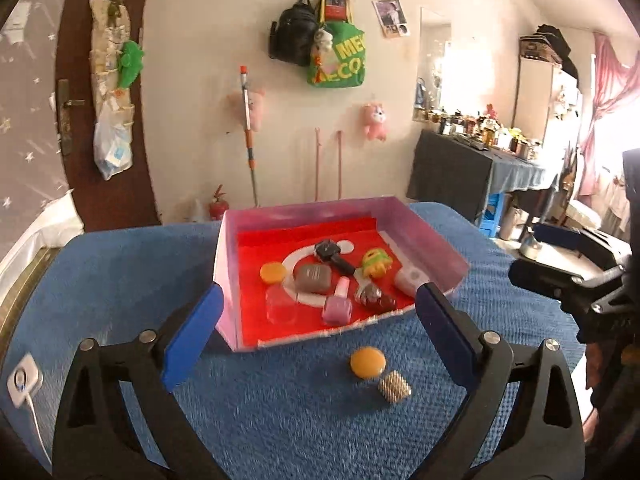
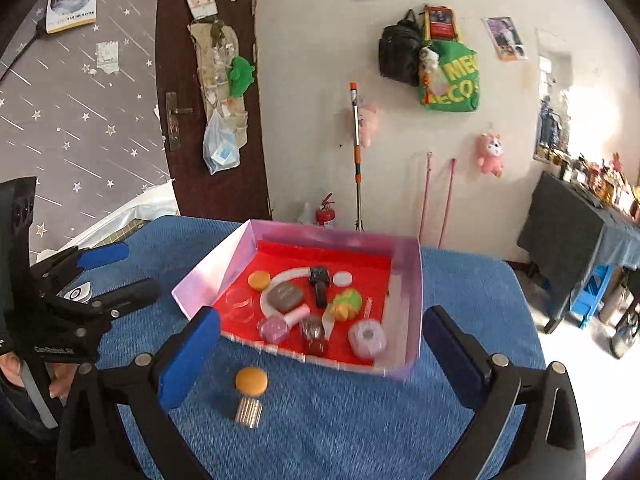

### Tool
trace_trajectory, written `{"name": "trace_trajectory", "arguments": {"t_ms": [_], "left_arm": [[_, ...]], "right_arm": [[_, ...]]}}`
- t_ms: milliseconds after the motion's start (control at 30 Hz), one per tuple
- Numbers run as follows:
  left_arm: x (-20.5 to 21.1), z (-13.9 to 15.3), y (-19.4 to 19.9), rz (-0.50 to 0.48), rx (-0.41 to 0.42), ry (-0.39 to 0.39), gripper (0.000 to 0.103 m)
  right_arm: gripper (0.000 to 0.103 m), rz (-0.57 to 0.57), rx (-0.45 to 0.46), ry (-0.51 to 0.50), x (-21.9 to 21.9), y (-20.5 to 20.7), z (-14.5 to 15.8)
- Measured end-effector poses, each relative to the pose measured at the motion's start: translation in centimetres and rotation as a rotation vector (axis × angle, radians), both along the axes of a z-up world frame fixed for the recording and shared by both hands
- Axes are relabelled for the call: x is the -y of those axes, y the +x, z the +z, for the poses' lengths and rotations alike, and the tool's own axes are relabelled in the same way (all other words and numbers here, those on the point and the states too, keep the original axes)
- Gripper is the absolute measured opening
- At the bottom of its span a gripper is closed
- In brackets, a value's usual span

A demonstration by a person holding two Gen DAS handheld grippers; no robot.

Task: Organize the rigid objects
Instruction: 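Lift both open tools out of the box toward the remaining objects, then move both open tools toward the orange ball and gold mesh cylinder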

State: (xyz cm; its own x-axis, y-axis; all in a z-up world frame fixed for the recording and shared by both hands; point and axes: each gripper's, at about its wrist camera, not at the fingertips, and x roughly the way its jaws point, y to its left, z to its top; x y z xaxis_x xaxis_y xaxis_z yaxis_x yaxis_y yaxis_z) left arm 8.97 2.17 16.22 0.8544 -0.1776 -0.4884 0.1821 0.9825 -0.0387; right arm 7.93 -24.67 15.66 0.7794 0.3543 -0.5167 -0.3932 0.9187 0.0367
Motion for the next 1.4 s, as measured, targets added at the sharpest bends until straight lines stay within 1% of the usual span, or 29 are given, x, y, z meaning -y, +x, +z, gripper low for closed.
{"name": "trace_trajectory", "arguments": {"t_ms": [100,233,333,400,567,767,900,1100,1400], "left_arm": [[0.1,-1.4,-1.4,0.025,0.001,-0.012,0.098],[0.3,-3.9,-2.6,0.051,-0.016,-0.034,0.098],[0.6,-5.9,-2.9,0.061,-0.030,-0.026,0.098],[0.8,-6.8,-2.7,0.068,-0.049,-0.019,0.098],[1.0,-9.2,-2.0,0.070,-0.119,-0.036,0.098],[1.1,-10.7,-1.7,0.080,-0.157,-0.054,0.098],[1.3,-11.2,-1.4,0.079,-0.171,-0.039,0.098],[1.6,-11.7,-1.1,0.072,-0.196,-0.031,0.098],[1.8,-11.9,-0.8,0.063,-0.220,-0.046,0.098]], "right_arm": [[0.103,-0.026,-0.005,0.018,0.8,-2.0,-2.1],[0.103,-0.066,-0.020,0.020,1.4,-3.3,-5.2],[0.103,-0.090,-0.050,0.026,1.7,-3.7,-8.1],[0.103,-0.108,-0.064,0.023,1.9,-3.6,-9.2],[0.103,-0.143,-0.097,0.034,2.3,-3.1,-11.6],[0.103,-0.147,-0.134,0.022,2.2,-2.7,-13.3],[0.103,-0.144,-0.143,0.003,1.9,-2.7,-14.0],[0.103,-0.135,-0.154,-0.006,1.6,-2.6,-14.4],[0.103,-0.135,-0.155,-0.021,1.4,-2.4,-14.5]]}}
